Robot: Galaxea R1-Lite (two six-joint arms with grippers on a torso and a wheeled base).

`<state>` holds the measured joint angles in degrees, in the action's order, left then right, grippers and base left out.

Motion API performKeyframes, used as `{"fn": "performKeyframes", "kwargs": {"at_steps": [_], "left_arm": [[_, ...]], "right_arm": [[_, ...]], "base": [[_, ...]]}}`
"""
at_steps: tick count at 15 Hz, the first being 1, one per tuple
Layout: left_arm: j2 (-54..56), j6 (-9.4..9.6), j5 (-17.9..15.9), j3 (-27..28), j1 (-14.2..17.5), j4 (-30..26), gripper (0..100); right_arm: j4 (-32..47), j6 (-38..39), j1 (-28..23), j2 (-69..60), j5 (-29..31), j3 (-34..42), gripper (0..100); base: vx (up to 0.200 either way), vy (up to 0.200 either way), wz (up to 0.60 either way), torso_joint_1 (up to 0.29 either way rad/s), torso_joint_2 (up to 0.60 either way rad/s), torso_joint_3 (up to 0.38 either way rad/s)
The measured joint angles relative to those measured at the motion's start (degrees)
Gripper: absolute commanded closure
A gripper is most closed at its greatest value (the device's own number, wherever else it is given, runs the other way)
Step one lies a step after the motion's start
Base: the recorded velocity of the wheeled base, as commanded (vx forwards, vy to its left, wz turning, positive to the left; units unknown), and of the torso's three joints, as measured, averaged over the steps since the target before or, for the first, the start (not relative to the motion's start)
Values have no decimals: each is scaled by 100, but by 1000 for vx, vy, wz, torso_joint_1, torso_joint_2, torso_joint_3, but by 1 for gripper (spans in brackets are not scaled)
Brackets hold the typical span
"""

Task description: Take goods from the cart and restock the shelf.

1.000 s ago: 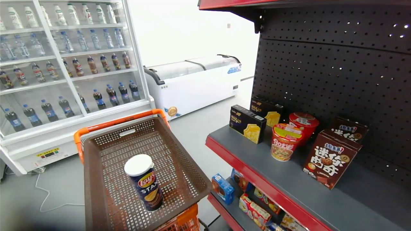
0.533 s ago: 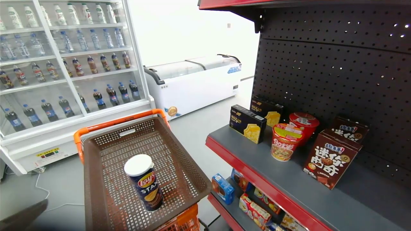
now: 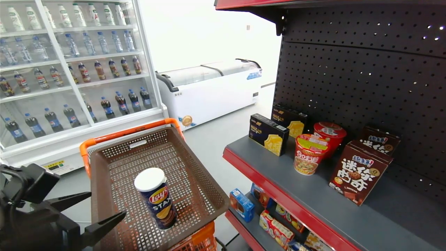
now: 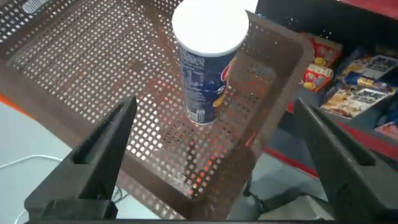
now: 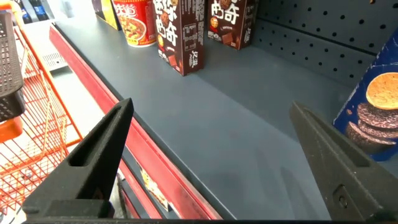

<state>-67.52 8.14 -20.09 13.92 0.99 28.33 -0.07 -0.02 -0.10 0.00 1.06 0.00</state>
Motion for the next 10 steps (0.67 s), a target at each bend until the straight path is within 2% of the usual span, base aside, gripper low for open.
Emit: {"fn": "performKeyframes", "kwargs": {"at_steps": [2, 4, 6, 10], "left_arm": [[-568, 85, -13, -354, -41, 911, 0], [-1075, 129, -18, -583, -233, 1537, 0], [-1470, 138, -21, -684, -362, 1818, 0], [-2255, 143, 0, -712, -407, 2249, 0]], "right_arm": [[0, 2, 2, 0, 0, 0, 0], [0, -2, 2, 0, 0, 0, 0], [0, 2, 2, 0, -2, 0, 0], [0, 2, 0, 0, 0, 0, 0]], "base": [[0, 0, 0, 0, 0, 0], [0, 0, 0, 0, 0, 0], [0, 0, 0, 0, 0, 0], [0, 0, 0, 0, 0, 0]]}}
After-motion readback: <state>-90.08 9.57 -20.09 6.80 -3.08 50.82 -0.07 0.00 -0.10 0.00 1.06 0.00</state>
